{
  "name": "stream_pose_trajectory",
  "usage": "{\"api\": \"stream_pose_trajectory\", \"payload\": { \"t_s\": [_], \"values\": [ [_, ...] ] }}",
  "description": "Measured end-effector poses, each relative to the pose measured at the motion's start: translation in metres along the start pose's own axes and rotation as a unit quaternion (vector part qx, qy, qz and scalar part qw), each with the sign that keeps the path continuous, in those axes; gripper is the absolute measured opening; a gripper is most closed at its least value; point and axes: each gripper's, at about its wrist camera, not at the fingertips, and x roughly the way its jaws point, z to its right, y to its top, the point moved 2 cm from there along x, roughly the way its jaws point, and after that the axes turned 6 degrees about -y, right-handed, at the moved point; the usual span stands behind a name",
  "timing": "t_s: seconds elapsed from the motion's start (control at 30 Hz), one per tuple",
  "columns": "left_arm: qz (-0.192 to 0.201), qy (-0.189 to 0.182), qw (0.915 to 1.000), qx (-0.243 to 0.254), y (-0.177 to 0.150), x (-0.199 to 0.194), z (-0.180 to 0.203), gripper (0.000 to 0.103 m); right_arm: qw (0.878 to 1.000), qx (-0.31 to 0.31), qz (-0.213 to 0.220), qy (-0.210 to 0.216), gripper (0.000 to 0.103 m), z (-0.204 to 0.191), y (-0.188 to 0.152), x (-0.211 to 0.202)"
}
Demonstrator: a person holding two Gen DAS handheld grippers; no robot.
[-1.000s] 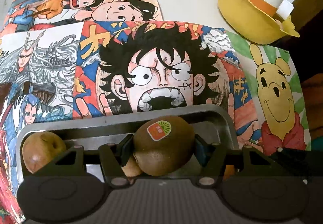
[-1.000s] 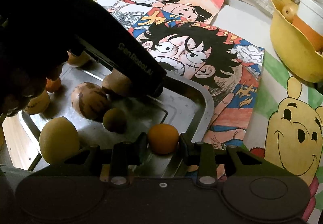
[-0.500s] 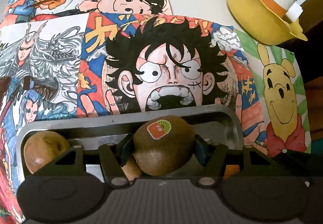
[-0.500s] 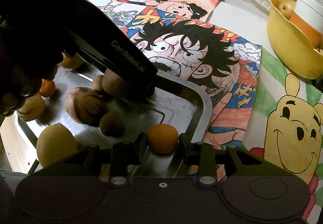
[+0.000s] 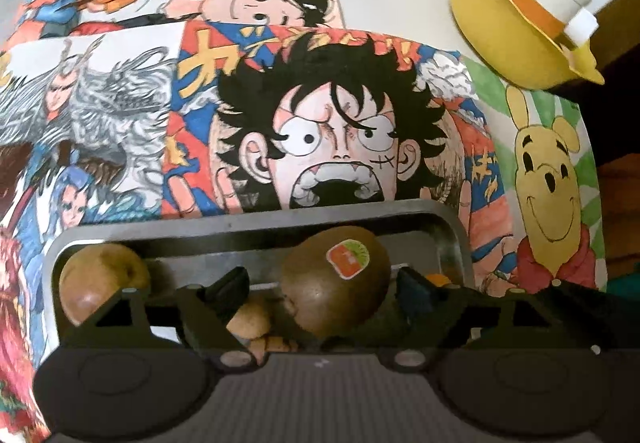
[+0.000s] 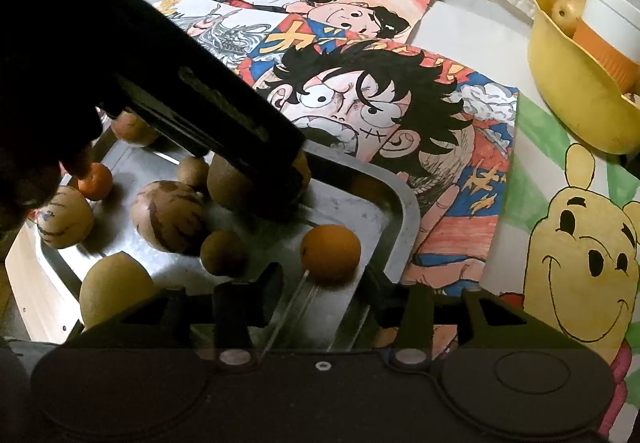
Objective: Organize fruits
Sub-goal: 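Lower and release the kiwi in the tray with the left tool while the right tool releases the tangerine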
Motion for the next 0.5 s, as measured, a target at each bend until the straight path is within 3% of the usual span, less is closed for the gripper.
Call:
{"api": "stream_pose_trajectory", "payload": {
  "t_s": [0.5],
  "values": [
    [0.034, 0.007, 0.9985, -0.043, -0.006, -0.028, -0.003, 0.098, 0.998, 0.051, 0.028, 0.004, 0.084, 0.019, 0.002, -0.018]
  ]
}}
